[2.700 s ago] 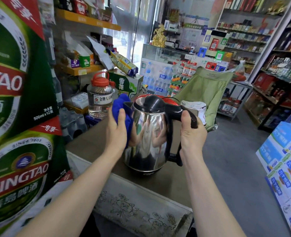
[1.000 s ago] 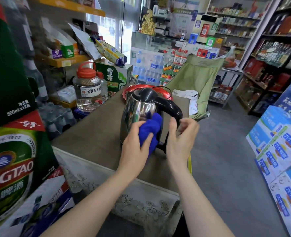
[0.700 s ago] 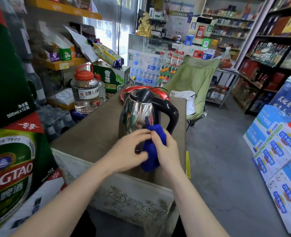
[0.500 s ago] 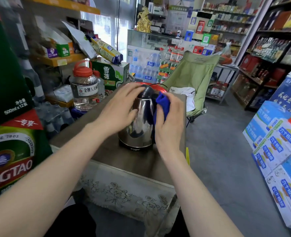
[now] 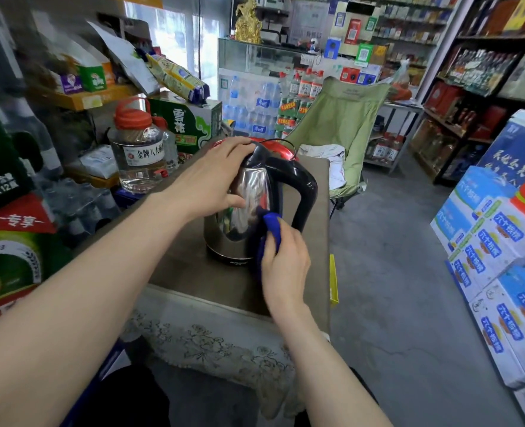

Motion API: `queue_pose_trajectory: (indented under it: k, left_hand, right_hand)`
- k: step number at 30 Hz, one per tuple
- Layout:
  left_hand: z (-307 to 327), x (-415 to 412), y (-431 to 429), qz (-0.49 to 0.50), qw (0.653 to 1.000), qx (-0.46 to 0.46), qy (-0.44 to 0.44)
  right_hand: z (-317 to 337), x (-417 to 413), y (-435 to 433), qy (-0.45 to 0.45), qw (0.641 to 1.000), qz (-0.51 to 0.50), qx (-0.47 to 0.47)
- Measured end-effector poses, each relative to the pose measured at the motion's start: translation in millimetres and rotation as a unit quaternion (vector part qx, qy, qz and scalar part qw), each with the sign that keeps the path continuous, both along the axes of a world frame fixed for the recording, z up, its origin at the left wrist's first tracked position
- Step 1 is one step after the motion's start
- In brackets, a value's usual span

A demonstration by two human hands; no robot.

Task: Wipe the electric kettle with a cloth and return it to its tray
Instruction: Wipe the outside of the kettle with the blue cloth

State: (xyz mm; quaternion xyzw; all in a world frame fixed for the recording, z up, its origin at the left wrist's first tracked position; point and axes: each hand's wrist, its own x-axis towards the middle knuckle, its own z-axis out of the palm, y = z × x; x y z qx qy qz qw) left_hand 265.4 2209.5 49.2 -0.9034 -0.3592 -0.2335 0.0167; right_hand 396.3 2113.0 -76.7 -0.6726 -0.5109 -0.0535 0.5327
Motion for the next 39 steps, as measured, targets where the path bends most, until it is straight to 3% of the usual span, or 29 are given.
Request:
queue_pose_trajectory:
  k: [2, 4, 9, 13, 15, 17, 20, 24, 31, 35, 39]
  left_hand:
    - [-2.3, 1.6, -2.8, 0.002, 1.0, -0.003, -0.009]
    - [-3.4, 1.9, -3.9, 0.004, 1.0, -0.001, -0.009]
    - [-6.3, 2.1, -2.6, 0.008, 1.0, 0.0, -0.014]
    - [-11.3, 4.3, -5.0, 0.012, 1.0, -0.001, -0.024]
    - [-12.4, 5.1, -6.1, 0.012, 1.0, 0.0, -0.027]
    - [-13.9, 6.7, -7.6, 0.014, 0.999, 0.002, -0.036]
    - [-18.3, 8.4, -9.1, 0.013, 0.999, 0.018, -0.039]
    - [-21.0, 8.3, -7.6, 0.012, 0.999, 0.032, -0.019]
    - [-21.0, 7.3, -8.9, 0.012, 0.999, 0.027, -0.027]
    - [-19.2, 6.6, -10.2, 0.012, 0.999, 0.02, -0.035]
    - [-17.1, 7.7, -10.9, 0.016, 0.999, 0.011, -0.036]
  right_hand:
    - [25.0, 1.0, 13.4, -0.001, 0.999, -0.014, 0.044]
    - [38.1, -0.1, 29.3, -0.039, 0.998, -0.04, 0.029]
    - [10.0, -0.8, 25.8, -0.109, 0.983, -0.106, -0.104]
    - [-5.0, 6.8, -0.2, -0.11, 0.976, -0.06, -0.176]
    - [18.4, 13.0, -11.1, -0.099, 0.987, -0.055, -0.117]
    - [56.7, 17.9, -15.3, -0.105, 0.991, -0.079, 0.018]
    - [95.9, 29.9, 5.2, -0.176, 0.97, -0.088, 0.142]
    - [81.1, 39.1, 36.4, -0.31, 0.944, -0.105, 0.041]
    - [28.4, 39.5, 4.7, -0.305, 0.947, -0.098, 0.027]
    - [87.9, 31.6, 26.5, -0.296, 0.946, -0.093, 0.093]
    - [127.9, 36.7, 56.8, -0.335, 0.938, -0.045, -0.074]
